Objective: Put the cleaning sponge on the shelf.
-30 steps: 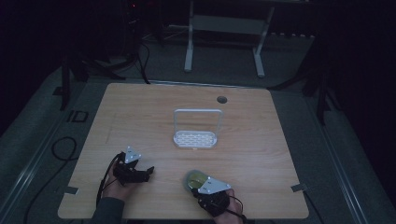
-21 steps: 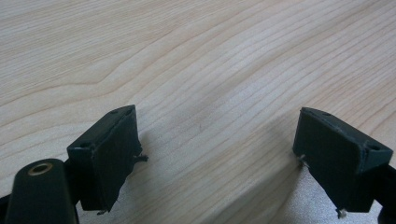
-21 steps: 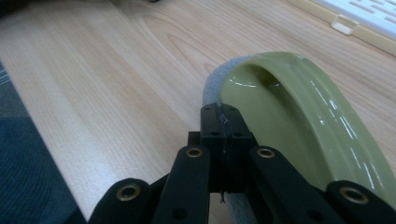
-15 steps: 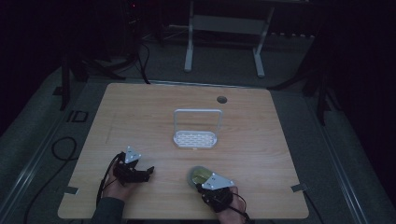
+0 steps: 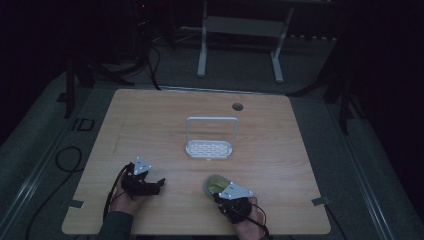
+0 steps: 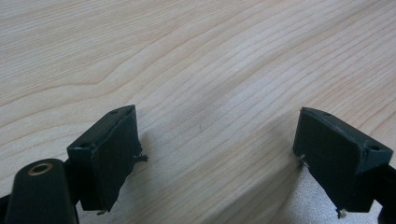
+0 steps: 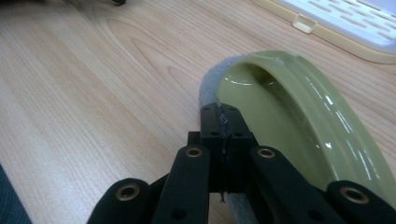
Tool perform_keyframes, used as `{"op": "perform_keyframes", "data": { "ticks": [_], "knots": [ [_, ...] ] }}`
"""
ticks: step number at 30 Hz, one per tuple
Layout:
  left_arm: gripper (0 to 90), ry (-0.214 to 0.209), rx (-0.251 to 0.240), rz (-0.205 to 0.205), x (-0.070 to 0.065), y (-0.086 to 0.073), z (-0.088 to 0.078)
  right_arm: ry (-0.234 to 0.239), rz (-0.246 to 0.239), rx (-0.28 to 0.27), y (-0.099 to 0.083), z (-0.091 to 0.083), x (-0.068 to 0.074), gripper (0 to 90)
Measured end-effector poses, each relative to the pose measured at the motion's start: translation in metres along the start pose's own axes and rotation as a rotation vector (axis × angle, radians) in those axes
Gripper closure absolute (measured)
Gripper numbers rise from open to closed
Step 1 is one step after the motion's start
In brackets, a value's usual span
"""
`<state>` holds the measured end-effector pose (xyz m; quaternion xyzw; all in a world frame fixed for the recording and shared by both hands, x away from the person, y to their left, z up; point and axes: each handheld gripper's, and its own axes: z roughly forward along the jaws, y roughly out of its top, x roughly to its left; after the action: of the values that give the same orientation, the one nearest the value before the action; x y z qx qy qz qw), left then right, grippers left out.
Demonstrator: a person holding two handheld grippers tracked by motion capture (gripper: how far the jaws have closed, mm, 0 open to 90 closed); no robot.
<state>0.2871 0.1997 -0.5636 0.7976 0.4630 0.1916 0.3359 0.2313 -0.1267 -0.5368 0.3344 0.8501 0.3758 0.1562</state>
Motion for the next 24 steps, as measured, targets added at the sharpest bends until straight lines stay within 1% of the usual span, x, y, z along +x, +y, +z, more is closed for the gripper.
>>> {"op": "perform_keyframes", "data": {
  "ticks": [2, 5, 8, 10, 12, 18, 20, 24],
  "knots": [
    [14.5, 0.0, 0.0, 0.0, 0.0, 0.0, 0.0, 0.028, 0.004, -0.008, 0.001, -0.002, -0.001, 89.0],
    [14.5, 0.0, 0.0, 0.0, 0.0, 0.0, 0.0, 0.049, -0.001, -0.026, 0.006, -0.009, -0.003, 87.0],
    [14.6, 0.0, 0.0, 0.0, 0.0, 0.0, 0.0, 0.067, 0.002, -0.052, 0.014, -0.02, -0.007, 84.0],
    [14.6, 0.0, 0.0, 0.0, 0.0, 0.0, 0.0, 0.071, -0.01, -0.065, 0.023, -0.031, -0.013, 82.0],
    [14.5, 0.0, 0.0, 0.0, 0.0, 0.0, 0.0, 0.072, -0.018, -0.063, 0.025, -0.033, -0.015, 81.0],
    [14.5, 0.0, -0.001, 0.0, 0.0, 0.0, 0.0, 0.07, -0.076, -0.021, 0.041, -0.041, -0.027, 75.9],
    [14.5, 0.0, -0.001, 0.0, 0.0, 0.0, 0.0, 0.067, -0.083, -0.013, 0.043, -0.041, -0.029, 75.3],
    [14.5, 0.0, 0.0, 0.001, 0.0, 0.0, 0.0, 0.063, -0.104, 0.011, 0.051, -0.043, -0.034, 71.3]
  ]
}}
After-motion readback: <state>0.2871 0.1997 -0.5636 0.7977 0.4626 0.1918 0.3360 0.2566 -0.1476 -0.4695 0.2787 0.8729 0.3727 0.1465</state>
